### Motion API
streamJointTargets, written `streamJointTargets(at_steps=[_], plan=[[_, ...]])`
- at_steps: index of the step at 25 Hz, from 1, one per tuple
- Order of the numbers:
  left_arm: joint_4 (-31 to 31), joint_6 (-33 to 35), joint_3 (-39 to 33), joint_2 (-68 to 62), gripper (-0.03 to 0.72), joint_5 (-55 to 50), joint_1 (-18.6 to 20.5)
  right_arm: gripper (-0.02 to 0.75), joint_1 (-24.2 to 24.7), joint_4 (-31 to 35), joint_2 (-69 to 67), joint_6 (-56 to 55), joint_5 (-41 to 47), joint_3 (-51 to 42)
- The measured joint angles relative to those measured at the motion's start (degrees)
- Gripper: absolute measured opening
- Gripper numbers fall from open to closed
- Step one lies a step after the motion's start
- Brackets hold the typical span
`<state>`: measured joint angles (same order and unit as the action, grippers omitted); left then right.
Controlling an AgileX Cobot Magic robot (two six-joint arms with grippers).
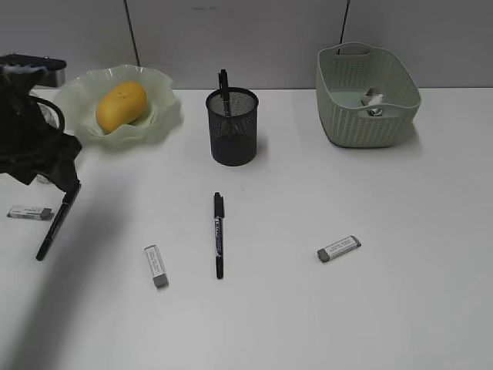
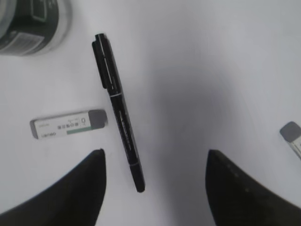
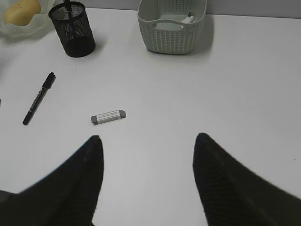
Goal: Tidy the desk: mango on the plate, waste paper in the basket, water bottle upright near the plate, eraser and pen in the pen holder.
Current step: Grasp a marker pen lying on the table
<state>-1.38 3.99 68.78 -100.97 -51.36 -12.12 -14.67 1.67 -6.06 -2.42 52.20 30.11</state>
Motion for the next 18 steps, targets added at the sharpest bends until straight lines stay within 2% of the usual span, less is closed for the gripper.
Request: streamJointTargets(at_steps=[3, 18], plan=[[0.2, 2.5, 2.7, -4.2, 0.503, -0.4, 0.0, 0.482, 0.0, 0.0, 0.1, 0.0, 0.0, 0.0], [1.7, 6.0, 12.3, -17.3, 0.505, -1.3, 1.2, 0.482, 0.0, 0.0, 0.1, -0.1, 0.0, 0.0]])
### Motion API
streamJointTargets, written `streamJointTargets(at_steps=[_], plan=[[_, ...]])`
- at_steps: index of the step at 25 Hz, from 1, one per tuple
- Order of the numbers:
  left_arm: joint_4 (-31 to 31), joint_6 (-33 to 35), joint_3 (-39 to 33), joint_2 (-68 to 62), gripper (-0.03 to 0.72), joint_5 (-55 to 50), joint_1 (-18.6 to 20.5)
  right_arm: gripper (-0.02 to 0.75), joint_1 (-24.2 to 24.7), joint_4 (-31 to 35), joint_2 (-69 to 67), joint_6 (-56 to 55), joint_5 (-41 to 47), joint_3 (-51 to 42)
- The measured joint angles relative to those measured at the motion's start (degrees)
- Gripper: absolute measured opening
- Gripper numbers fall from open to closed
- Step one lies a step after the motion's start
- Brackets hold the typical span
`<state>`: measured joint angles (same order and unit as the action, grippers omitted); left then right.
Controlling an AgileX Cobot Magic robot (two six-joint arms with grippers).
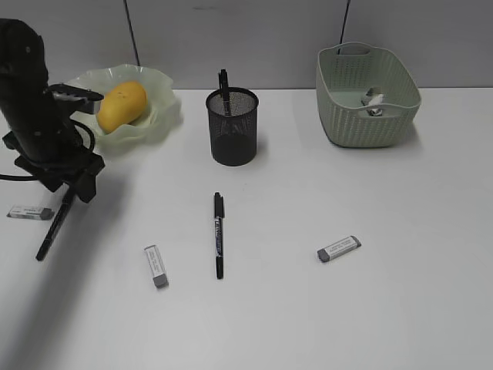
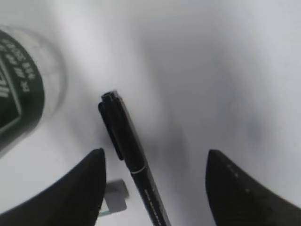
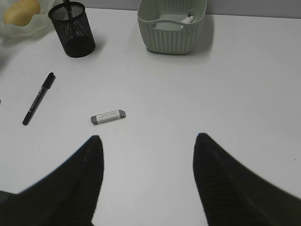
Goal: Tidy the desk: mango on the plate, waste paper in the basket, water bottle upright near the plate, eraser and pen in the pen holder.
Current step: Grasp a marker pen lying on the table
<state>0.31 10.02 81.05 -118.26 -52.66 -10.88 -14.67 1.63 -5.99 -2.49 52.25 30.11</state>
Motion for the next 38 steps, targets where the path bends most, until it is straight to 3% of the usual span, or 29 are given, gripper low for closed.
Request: streamJointTargets(at_steps=[19, 22, 31, 38], plan=[[-1.0, 2.4, 1.3, -3.9, 0.498, 1.6, 0.5, 0.482, 0.0, 0.0, 0.0, 0.0, 0.0, 0.0], [-1.2, 2.5, 1.3, -3.9, 0.449, 1.6, 0.5, 0.482, 0.0, 0.0, 0.0, 0.0, 0.0, 0.0], [-1.3, 3.1, 1.3, -3.9, 0.214, 0.0, -2.1, 0.482, 0.0, 0.0, 0.0, 0.0, 0.0, 0.0], [-0.3, 3.0, 1.3, -3.9, 0.120, 0.1, -3.7, 0.477, 0.0, 0.0, 0.0, -0.1, 0.0, 0.0]])
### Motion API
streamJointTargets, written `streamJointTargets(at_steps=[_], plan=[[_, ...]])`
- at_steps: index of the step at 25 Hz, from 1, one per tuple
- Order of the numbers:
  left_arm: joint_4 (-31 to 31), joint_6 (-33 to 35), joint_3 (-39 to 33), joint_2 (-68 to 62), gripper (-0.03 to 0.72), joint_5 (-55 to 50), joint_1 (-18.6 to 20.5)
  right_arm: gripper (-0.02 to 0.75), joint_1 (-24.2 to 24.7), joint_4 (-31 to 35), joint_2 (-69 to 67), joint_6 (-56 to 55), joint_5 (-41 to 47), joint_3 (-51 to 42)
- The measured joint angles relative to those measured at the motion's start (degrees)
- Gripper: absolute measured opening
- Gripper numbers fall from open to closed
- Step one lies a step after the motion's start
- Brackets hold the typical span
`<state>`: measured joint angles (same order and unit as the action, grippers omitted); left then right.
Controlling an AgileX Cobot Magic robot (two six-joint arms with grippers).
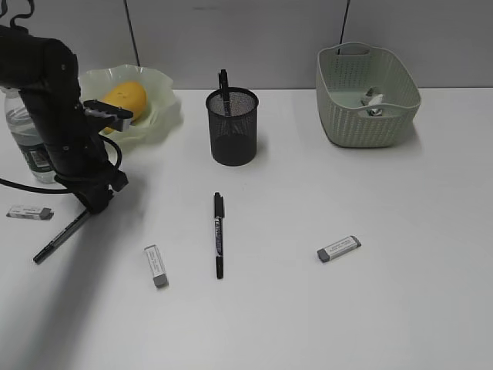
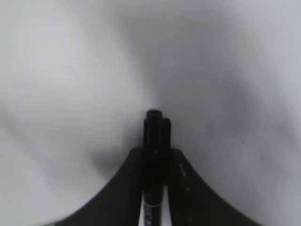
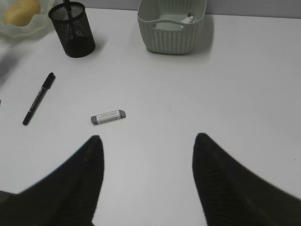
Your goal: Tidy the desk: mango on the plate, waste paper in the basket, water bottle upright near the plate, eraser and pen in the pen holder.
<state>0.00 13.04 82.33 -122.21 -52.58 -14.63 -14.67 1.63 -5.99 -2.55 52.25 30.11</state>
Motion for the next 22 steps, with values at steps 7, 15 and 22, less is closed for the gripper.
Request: streamJointTargets(at_steps=[7, 15, 22], plan=[[0.8, -0.7, 0.0, 0.3, 0.120, -0.1, -0.1, 0.467, 0.0, 0.0, 0.0, 0.0, 0.0, 0.0], [-1.4, -0.7, 4.4, 7.8, 0.120, 0.8, -1.5, 0.467, 0.0, 0.0, 0.0, 0.0, 0.0, 0.0], [-11.9, -0.7, 12.7, 10.6, 0.120, 11.6, -5.5, 0.467, 0.0, 0.0, 0.0, 0.0, 0.0, 0.0]])
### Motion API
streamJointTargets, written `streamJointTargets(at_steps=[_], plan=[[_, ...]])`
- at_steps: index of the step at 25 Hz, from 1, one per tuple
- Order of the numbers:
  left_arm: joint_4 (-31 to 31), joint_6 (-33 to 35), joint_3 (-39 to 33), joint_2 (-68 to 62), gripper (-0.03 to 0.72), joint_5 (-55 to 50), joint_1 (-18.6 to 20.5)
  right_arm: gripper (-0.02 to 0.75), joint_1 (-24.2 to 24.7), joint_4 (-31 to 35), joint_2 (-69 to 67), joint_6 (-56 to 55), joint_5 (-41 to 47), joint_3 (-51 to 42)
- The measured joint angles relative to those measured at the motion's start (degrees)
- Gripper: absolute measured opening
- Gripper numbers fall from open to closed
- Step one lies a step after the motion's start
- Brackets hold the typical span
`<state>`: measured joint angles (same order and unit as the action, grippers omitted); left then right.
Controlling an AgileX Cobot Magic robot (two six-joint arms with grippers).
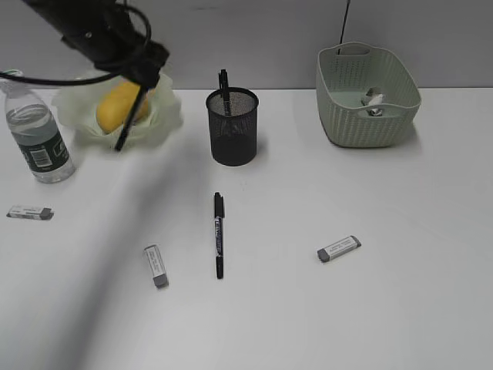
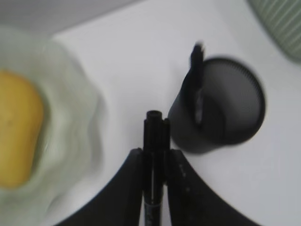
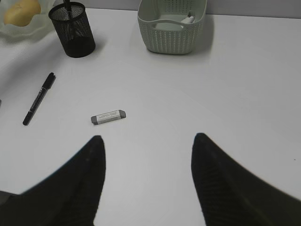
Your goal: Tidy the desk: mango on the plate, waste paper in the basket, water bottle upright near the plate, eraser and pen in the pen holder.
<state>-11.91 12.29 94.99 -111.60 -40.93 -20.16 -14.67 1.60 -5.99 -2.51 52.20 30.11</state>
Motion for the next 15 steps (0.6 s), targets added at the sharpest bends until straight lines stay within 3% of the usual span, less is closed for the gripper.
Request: streamJointTargets(at_steps=[8, 15], plan=[[-4.6, 0.0, 1.1, -0.7, 0.119, 24.3, -7.6, 0.465, 0.0, 0.0, 0.0, 0.0, 0.0, 0.0], [-5.5, 0.0, 1.1, -5.5, 0.118, 36.0, -10.3, 0.463, 0.0, 0.0, 0.0, 0.0, 0.0, 0.0]])
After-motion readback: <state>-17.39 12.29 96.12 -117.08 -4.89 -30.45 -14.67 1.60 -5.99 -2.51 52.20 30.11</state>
